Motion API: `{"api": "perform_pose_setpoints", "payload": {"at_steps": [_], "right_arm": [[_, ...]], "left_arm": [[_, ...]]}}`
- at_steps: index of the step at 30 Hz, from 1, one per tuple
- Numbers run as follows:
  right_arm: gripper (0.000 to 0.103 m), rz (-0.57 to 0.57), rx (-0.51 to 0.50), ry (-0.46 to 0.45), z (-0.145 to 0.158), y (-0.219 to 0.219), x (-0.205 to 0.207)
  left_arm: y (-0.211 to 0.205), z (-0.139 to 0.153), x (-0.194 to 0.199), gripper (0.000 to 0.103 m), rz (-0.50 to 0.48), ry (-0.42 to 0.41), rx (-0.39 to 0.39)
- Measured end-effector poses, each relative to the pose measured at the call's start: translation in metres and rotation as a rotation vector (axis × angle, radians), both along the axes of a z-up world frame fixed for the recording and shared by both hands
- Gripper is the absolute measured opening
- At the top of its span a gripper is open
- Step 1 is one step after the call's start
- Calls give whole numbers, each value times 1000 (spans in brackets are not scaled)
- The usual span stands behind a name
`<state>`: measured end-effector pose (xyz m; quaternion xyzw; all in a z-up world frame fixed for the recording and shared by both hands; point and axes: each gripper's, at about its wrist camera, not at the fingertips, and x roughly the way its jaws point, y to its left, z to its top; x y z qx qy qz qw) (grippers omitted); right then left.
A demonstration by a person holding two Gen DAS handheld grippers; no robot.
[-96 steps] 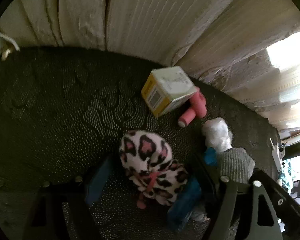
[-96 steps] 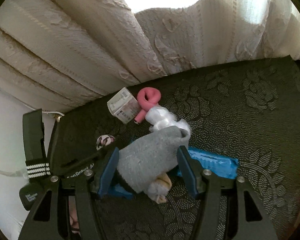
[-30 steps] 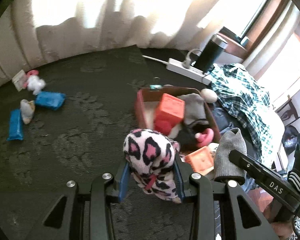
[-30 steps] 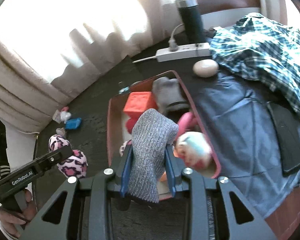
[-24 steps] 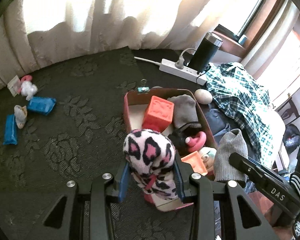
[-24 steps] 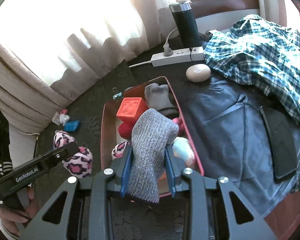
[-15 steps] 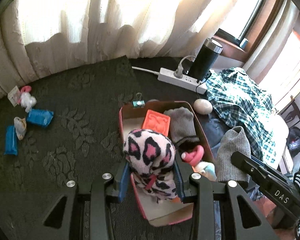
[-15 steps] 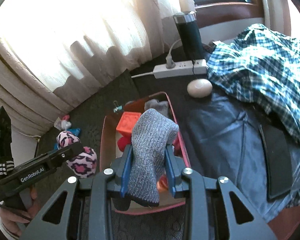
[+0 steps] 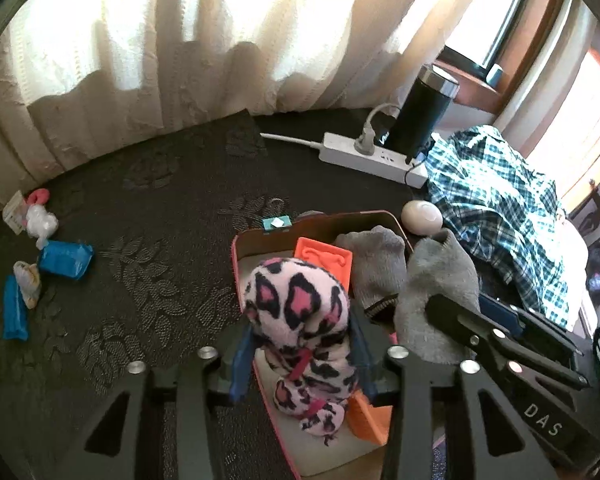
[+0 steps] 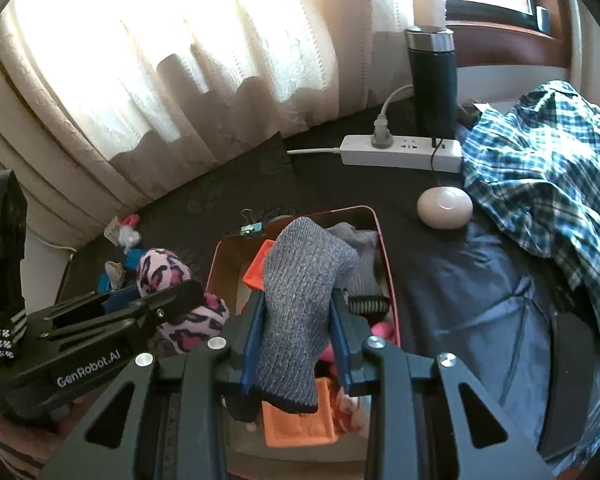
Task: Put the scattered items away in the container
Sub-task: 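Carry the grey sock and leopard plush over the red box while both grippers hold them, then open both grippers to drop the sock and plush into the box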
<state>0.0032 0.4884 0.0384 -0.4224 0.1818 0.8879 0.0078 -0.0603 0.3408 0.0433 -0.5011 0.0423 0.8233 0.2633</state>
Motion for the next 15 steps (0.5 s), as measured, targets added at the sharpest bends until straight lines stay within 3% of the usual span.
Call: {"api": "perform_pose_setpoints", "payload": {"at_steps": [4,15], "right_arm": [[41,2,-15,-22,-7,3,-8],[42,-3,-40,-30,-10,9,-9]], "left_arm": [[0,-6,-2,59,-1,-19,3],[-14,-6,-2,59,34,-35,10]]}}
